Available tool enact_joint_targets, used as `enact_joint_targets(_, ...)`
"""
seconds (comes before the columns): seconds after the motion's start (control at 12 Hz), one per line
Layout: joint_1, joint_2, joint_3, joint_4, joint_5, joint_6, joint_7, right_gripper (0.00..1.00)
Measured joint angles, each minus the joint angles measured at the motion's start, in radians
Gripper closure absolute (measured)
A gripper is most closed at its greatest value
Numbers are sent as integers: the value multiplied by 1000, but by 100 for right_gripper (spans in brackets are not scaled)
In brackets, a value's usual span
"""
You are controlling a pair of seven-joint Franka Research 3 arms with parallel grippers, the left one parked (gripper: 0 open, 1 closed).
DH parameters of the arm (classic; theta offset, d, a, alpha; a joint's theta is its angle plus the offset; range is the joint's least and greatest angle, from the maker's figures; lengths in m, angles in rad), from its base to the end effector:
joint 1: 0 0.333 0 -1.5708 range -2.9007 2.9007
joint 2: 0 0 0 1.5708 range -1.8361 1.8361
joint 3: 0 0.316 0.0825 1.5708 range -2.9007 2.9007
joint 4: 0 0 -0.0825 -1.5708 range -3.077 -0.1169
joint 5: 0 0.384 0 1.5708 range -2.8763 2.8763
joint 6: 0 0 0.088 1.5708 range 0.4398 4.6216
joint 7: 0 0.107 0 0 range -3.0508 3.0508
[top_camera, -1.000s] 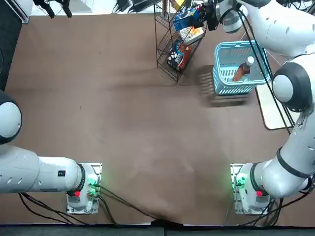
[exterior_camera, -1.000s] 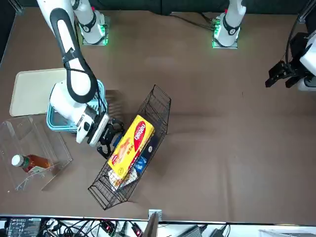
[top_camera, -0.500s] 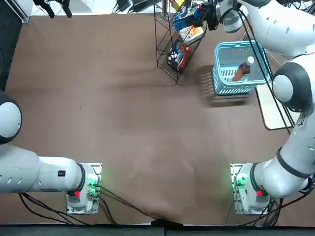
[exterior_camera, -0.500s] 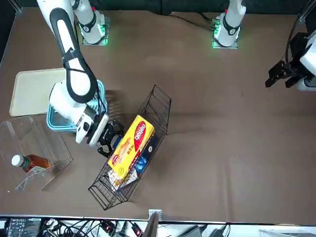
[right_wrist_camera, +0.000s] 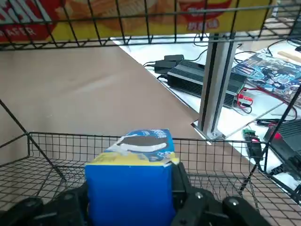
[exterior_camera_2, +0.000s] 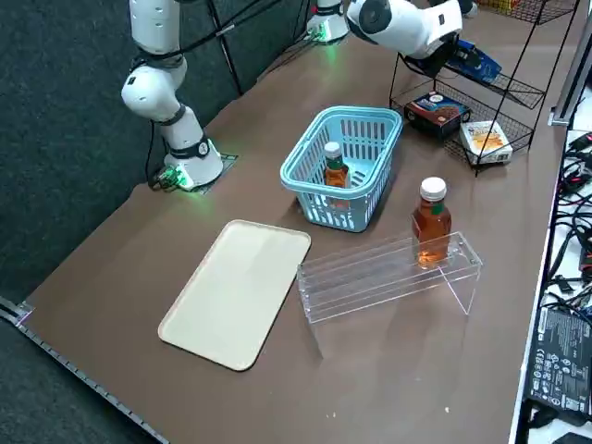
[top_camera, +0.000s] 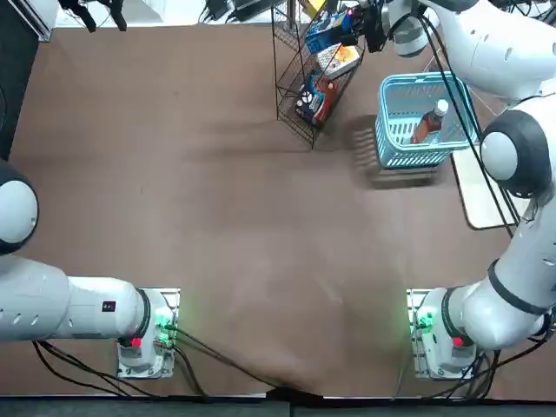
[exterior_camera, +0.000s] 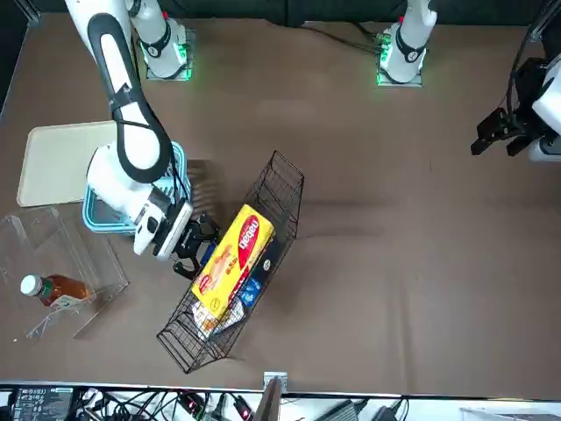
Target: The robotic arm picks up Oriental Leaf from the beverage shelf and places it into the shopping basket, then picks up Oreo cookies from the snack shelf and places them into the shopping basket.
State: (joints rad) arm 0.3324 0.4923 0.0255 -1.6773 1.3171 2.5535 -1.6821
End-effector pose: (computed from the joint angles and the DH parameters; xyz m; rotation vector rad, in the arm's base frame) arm 0.6626 0.2310 0.3493 -2.1141 -1.1699 -1.0470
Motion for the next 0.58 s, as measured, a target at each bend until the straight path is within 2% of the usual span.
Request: enact_joint_targets(0.58,3,-45,0,19,1,11,21,39)
